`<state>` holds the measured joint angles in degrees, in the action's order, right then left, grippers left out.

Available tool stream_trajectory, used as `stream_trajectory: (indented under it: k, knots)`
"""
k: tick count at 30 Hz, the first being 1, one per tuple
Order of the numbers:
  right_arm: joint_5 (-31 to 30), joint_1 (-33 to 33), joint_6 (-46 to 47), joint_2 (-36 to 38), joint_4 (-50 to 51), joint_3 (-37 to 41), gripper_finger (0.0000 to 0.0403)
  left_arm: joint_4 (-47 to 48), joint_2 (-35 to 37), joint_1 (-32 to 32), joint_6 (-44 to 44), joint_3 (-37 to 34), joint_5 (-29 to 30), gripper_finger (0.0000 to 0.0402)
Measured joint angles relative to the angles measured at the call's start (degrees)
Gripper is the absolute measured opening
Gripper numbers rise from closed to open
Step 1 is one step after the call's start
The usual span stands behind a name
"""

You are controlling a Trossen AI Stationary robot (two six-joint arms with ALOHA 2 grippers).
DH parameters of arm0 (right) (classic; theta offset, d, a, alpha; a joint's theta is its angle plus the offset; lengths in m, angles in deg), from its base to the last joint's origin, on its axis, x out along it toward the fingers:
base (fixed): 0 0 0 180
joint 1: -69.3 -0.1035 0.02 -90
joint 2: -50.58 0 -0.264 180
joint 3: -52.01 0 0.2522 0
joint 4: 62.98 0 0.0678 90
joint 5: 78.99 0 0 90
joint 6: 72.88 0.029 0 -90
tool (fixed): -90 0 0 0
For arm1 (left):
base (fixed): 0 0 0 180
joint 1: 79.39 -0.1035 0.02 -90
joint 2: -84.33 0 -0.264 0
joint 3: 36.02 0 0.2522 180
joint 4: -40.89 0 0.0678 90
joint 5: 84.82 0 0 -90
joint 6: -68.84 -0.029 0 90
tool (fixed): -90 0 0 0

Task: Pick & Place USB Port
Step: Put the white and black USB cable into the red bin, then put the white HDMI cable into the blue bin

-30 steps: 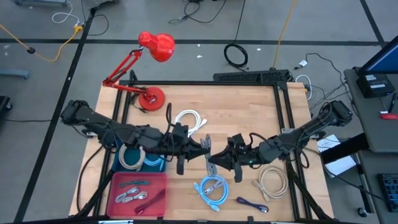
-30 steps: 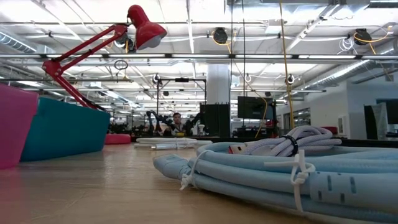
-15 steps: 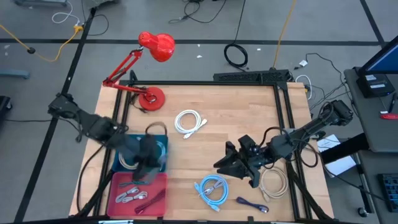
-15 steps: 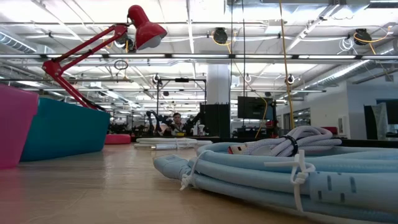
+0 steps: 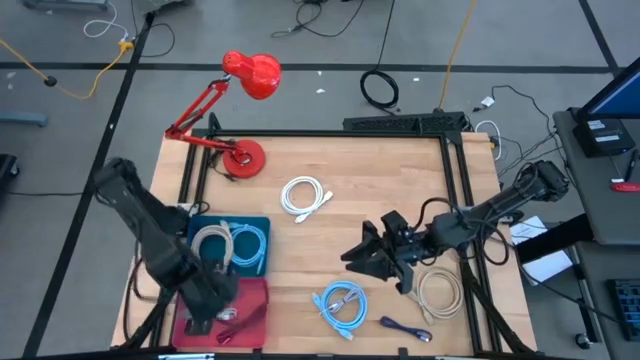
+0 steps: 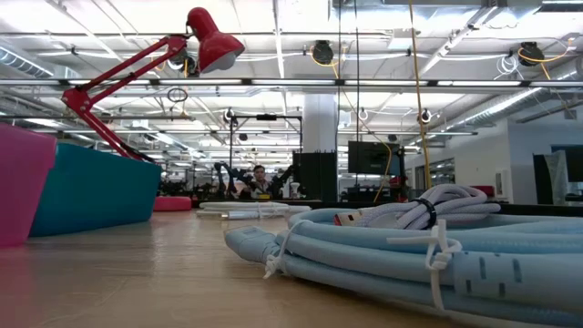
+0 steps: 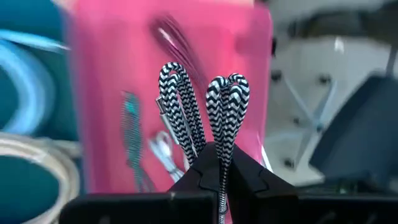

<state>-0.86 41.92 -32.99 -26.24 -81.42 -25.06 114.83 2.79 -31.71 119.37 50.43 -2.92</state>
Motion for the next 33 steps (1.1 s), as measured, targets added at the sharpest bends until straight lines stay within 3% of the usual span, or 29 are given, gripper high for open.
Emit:
stream_trajectory:
  k: [5,14,27,30,33]
  knots:
    - [-0.03,0.72,0.35,0.00,1.26,0.00,0.0125,-4.83,-8.24,2.93,-4.11,0.00,-5.68,0.0005]
    - [-0.25,1.63,0.43,-0.02,3.46,0.04,0.0125,-9.22,-14.99,3.85,-6.52,0.00,-3.65,0.0009]
    - [-0.04,1.91,4.08,-0.02,10.20,0.04,0.0125,-3.78,-15.01,4.56,-1.97,0.00,-1.94,0.0147]
    - [-0.03,1.93,5.74,-0.02,17.05,0.04,0.0125,-2.57,-13.34,4.60,0.64,0.00,-1.52,0.0161]
    - [0.05,1.91,9.44,-0.02,29.00,0.04,0.0125,-2.54,-9.99,4.56,4.78,0.00,2.65,0.0162]
